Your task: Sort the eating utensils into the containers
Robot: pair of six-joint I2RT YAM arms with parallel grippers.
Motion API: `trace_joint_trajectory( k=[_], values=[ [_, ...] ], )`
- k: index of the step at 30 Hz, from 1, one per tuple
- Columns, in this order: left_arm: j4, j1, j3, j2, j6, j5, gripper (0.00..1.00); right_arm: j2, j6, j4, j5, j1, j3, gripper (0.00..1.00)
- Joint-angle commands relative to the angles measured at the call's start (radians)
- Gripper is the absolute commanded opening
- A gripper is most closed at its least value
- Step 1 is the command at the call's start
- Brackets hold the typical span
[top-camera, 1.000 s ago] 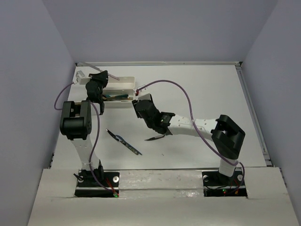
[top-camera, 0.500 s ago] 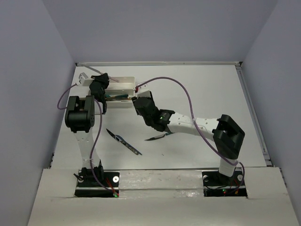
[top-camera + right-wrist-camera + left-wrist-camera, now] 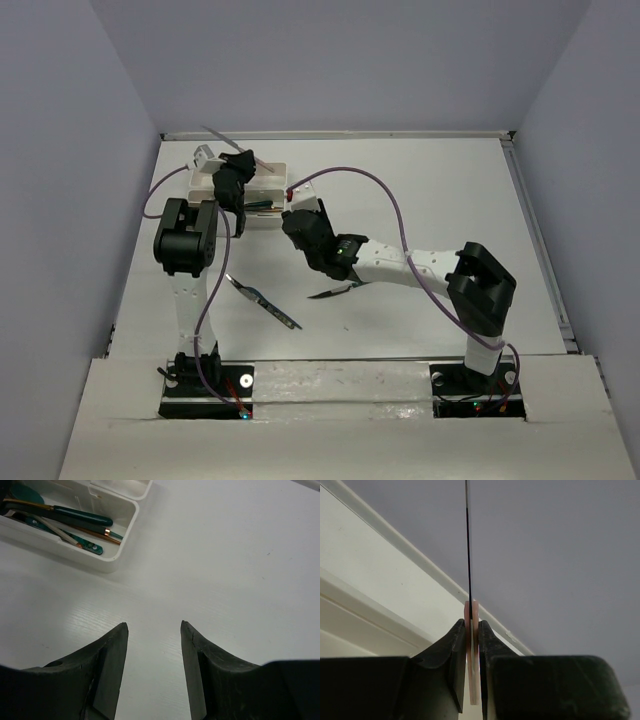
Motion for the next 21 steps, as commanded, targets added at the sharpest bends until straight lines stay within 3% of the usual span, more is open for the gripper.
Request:
trace_joint_trajectory(
  k=[1,12,19,21],
  values=[
    [0.336,-0.004,0.043,0.003,0.052,-0.038,0.00,-0.014,0.020,0.005,0.035,-0.005,0.022,0.52],
    [0.315,-0.030,0.047,0.018,0.032,-0.035,0.00,-0.020,0.033,-0.010,0.041,-0.005,0.014,0.52],
    [0.300,-0.048,0.037,0.023,0.028,-0.048,0.19,-0.018,0.039,-0.020,0.041,-0.005,0.019,0.53],
    [0.299,-0.048,0.035,0.021,0.035,-0.055,0.21,-0.020,0.039,-0.020,0.041,-0.005,0.016,0.53]
  ],
)
